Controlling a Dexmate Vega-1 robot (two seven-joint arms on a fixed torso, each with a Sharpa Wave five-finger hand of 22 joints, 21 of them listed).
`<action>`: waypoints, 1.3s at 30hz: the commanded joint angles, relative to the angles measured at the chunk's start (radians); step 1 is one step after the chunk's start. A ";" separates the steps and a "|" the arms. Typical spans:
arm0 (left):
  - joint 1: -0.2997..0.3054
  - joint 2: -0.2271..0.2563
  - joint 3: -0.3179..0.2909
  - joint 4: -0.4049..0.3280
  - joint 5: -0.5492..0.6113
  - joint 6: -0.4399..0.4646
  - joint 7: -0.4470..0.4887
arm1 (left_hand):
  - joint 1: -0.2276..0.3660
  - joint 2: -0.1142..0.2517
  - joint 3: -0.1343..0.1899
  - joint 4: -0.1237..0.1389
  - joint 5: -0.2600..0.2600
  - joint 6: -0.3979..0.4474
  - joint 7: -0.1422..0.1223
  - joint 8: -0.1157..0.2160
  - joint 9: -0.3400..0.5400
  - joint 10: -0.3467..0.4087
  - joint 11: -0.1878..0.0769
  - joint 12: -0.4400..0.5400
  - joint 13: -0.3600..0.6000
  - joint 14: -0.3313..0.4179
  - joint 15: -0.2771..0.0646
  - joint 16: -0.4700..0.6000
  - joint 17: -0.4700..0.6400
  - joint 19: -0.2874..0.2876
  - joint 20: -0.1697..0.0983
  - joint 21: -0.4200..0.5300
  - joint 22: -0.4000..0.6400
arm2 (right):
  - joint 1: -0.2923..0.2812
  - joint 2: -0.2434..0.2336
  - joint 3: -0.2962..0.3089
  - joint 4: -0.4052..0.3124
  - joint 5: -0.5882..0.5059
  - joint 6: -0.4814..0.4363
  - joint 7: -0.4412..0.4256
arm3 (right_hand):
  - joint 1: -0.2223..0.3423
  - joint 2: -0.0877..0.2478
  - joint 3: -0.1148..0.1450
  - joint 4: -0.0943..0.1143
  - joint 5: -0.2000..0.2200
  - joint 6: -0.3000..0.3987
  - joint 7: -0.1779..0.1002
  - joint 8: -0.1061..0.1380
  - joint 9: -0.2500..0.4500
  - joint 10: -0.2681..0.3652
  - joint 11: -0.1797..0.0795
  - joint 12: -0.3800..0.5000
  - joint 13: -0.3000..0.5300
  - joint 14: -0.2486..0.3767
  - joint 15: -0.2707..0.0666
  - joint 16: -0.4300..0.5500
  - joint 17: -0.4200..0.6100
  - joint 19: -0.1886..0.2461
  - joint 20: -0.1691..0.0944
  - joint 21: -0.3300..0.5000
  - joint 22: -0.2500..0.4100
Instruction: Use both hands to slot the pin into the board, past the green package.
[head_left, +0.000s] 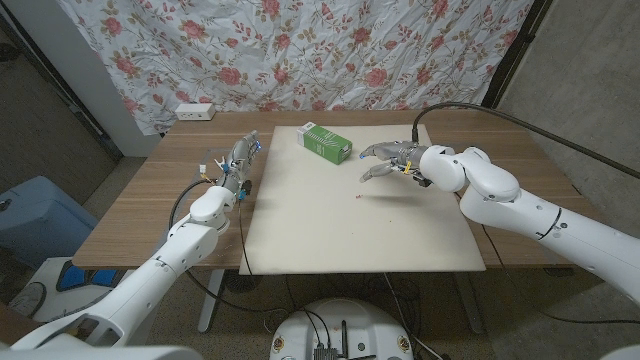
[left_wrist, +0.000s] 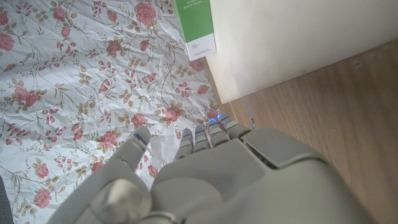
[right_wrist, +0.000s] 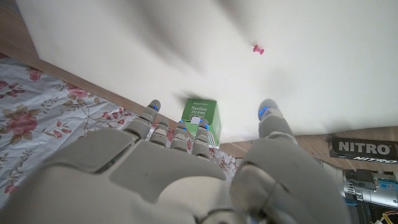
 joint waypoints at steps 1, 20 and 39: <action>0.007 0.007 -0.006 -0.015 0.002 0.011 0.013 | -0.010 0.073 0.007 -0.002 -0.002 0.004 0.005 0.001 0.004 0.002 -0.001 -0.004 0.002 0.005 0.000 0.001 0.003 0.003 -0.008 0.004 0.005 | 0.003 0.028 -0.016 0.003 -0.088 0.010 0.074 | 0.023 -0.006 0.013 -0.001 0.006 0.014 -0.002 0.011 0.006 0.004 0.008 0.005 0.004 0.011 0.002 0.006 0.001 0.016 -0.003 0.006 0.004; 0.013 0.008 -0.009 -0.019 -0.008 0.019 0.014 | -0.013 0.074 0.011 -0.001 -0.002 0.007 0.006 0.002 0.004 0.003 -0.002 -0.004 0.002 0.005 0.000 0.000 0.003 0.006 -0.011 0.005 0.005 | -0.005 0.070 -0.032 0.043 -0.169 0.072 0.116 | 0.097 -0.029 0.032 0.001 0.010 0.060 -0.025 0.044 0.018 0.022 0.011 0.009 0.006 0.034 -0.001 0.014 0.003 0.040 -0.002 0.006 0.004; 0.020 0.005 -0.009 -0.019 -0.013 0.017 0.011 | -0.015 0.074 0.017 0.000 -0.002 0.009 0.008 0.001 0.004 0.006 -0.002 -0.004 0.002 0.004 0.002 -0.001 0.003 0.005 -0.012 0.004 0.005 | -0.012 0.111 -0.051 0.083 -0.264 0.091 0.157 | 0.170 -0.039 0.048 0.005 0.005 0.128 -0.048 0.089 0.030 0.042 0.019 0.012 0.007 0.043 0.004 0.016 0.004 0.062 0.000 0.006 0.004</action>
